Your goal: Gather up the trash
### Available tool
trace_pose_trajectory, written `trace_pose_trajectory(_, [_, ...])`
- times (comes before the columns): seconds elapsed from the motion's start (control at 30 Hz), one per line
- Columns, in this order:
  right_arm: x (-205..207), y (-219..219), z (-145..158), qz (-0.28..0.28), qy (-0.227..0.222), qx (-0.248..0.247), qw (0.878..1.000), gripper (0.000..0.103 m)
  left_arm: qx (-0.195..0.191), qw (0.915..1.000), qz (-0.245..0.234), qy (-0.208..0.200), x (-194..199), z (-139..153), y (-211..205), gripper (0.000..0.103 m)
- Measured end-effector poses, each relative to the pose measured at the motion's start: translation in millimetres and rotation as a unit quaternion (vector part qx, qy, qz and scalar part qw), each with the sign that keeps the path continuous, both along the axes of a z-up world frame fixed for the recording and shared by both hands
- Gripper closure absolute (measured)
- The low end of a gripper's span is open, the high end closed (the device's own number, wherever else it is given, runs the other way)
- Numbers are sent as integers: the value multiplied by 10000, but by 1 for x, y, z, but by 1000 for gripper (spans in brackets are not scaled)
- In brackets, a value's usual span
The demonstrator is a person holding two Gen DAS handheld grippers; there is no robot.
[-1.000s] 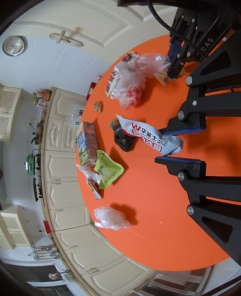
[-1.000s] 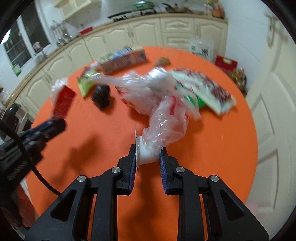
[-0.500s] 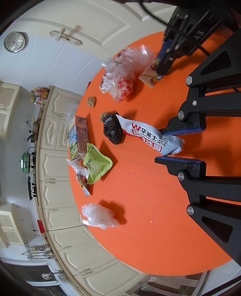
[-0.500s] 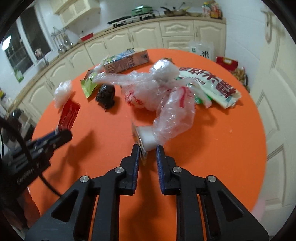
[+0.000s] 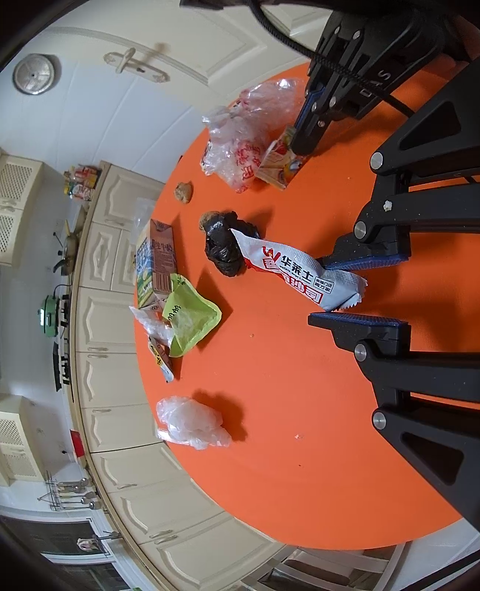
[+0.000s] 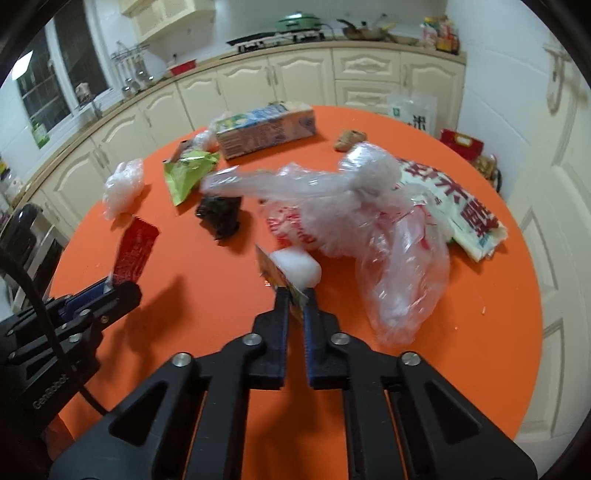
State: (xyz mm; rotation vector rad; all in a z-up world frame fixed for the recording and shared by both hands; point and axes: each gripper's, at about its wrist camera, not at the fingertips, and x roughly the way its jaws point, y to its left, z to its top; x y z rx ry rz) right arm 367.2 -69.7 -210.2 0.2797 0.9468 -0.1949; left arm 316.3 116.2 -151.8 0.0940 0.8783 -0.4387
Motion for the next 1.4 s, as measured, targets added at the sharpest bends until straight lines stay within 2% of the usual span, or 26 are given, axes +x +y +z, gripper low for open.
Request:
trace_pose_trajectory(0.17, [-14,0,7,72,-75,41,9999,99,6,10000,37,-49,-4,4,1,86])
trace_pose_trajectory(0.4, [-43,6,7,328,122,172,9992,98,69,9999,-20,-92,-12,5,-1,86])
trace_pose_trajectory(0.47, [-42,4,4,143,238,62,9996,91,65,9999,-36,-73,-12,5,-2,86])
trace_pose_trajectory(0.53, [-39,-2,2,-33,241,-33,9997,67,78,9999,-64,-59,-12,5,-2,86])
trace_pose_trajectory(0.6, [-36,-5,0,-102,255,-98,9996,56,140,9998,-79,-86,-11,4,-3,86])
trace_pose_trajectory(0.73, [-22,-3,-4,118,272,-185,9994,52,87,10000,-29,-20,-4,1,-1,86])
trace_pose_trajectory(0.8, [-14,0,-5,254,267,-131,9992,41,60,10000,39,44,0,-1,1,86])
trace_pose_trajectory(0.87, [-10,1,-6,209,237,-132,9994,48,84,9999,102,36,2,-3,2,86])
trace_pose_trajectory(0.9, [-9,2,-5,261,198,-192,9993,78,101,9999,118,30,2,-4,3,86])
trace_pose_trajectory(0.93, [-9,2,-5,316,200,-91,9993,81,99,9999,133,41,3,-4,3,86])
trace_pose_trajectory(1.13, [-17,-3,-3,255,219,-54,9994,81,134,9998,142,2,1,-2,-1,86])
trace_pose_trajectory(1.4, [-55,-26,14,23,-18,111,9999,81,174,9994,-263,-117,-22,7,-35,86])
